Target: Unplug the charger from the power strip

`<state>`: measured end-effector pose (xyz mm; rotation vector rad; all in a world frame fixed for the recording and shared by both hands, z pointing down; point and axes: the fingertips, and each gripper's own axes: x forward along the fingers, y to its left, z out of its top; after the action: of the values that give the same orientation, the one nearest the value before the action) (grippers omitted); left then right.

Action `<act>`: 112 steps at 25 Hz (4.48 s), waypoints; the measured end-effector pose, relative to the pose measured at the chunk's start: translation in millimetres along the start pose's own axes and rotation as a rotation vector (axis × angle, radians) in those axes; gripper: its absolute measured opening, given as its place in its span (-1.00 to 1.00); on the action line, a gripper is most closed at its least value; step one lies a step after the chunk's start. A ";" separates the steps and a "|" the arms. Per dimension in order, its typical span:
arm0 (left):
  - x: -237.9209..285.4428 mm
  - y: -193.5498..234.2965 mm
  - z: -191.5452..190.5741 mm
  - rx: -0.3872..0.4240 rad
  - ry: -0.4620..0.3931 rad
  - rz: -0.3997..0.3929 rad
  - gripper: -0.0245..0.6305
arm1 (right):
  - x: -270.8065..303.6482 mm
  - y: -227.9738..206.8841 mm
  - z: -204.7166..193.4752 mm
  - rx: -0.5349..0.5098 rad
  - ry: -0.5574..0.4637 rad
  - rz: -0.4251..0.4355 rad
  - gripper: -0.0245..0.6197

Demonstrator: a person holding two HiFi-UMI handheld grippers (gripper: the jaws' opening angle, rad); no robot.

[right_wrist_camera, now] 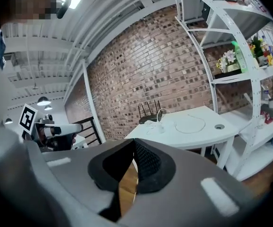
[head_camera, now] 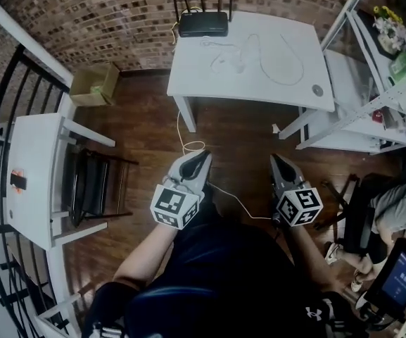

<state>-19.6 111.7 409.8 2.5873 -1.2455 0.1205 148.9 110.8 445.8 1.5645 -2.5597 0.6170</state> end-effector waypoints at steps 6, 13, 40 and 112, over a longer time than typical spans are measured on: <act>86.5 97.2 14.1 0.047 0.030 -0.014 -0.88 | 91.1 -37.6 15.6 -0.030 0.080 -0.079 -0.89; 173.4 177.3 20.7 0.171 0.077 -0.033 -0.87 | 181.3 -79.5 36.6 -0.066 0.132 -0.138 -0.89; 382.6 230.8 -104.3 0.347 0.583 -0.076 -0.47 | 404.1 -169.6 2.0 -0.253 0.519 -0.014 -0.22; 403.9 231.1 -121.4 0.268 0.618 -0.160 -0.45 | 415.3 -165.6 -26.2 -0.303 0.628 -0.048 -0.49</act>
<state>59.1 -297.7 649.5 2.5339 -0.8319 1.0259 91.4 -292.7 631.5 1.1048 -2.0234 0.5664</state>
